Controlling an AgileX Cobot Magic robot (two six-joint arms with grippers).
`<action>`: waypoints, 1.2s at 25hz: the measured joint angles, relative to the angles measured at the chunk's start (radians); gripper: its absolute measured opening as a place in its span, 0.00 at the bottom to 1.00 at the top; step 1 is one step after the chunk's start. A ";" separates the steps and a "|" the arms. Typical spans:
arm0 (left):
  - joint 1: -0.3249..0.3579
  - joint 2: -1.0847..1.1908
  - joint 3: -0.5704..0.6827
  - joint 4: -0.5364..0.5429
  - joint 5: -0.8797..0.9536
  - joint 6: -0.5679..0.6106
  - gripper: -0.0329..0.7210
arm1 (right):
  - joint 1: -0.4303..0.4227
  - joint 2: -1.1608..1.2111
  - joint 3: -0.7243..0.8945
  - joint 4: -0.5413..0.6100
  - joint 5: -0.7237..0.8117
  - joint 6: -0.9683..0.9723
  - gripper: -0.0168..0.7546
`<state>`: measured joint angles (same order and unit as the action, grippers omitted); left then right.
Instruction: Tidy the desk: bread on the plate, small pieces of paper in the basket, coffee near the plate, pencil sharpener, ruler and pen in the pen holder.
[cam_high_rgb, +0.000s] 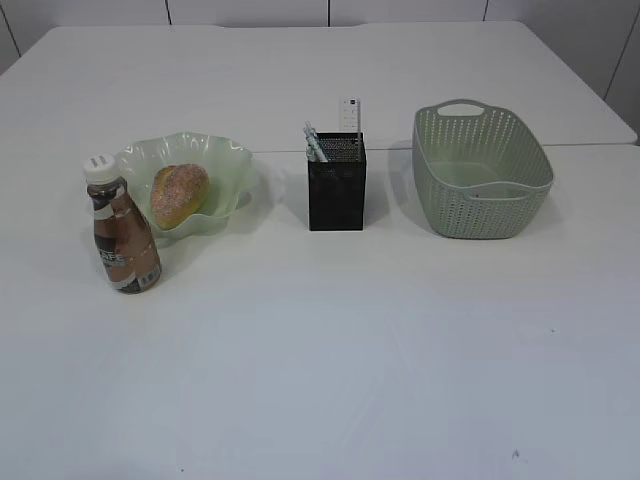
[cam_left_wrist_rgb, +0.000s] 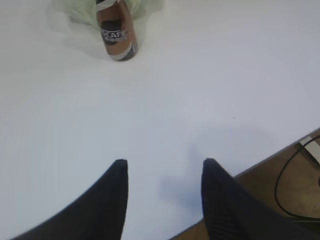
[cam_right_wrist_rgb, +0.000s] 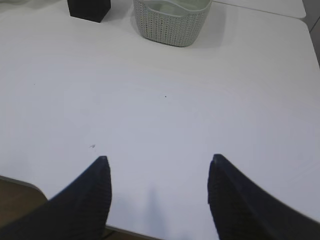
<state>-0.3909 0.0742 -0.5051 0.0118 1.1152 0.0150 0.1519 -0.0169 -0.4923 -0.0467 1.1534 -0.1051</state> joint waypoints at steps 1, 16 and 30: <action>0.020 0.000 0.000 0.000 0.000 0.000 0.48 | 0.000 0.000 0.000 0.000 0.000 0.000 0.64; 0.411 -0.070 0.000 0.000 0.001 0.000 0.48 | -0.094 0.000 0.000 -0.001 -0.004 0.000 0.64; 0.408 -0.070 0.001 0.002 -0.003 0.000 0.48 | -0.094 0.000 0.000 -0.003 -0.004 0.000 0.64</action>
<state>0.0173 0.0045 -0.5045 0.0140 1.1125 0.0150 0.0575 -0.0169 -0.4923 -0.0493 1.1491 -0.1051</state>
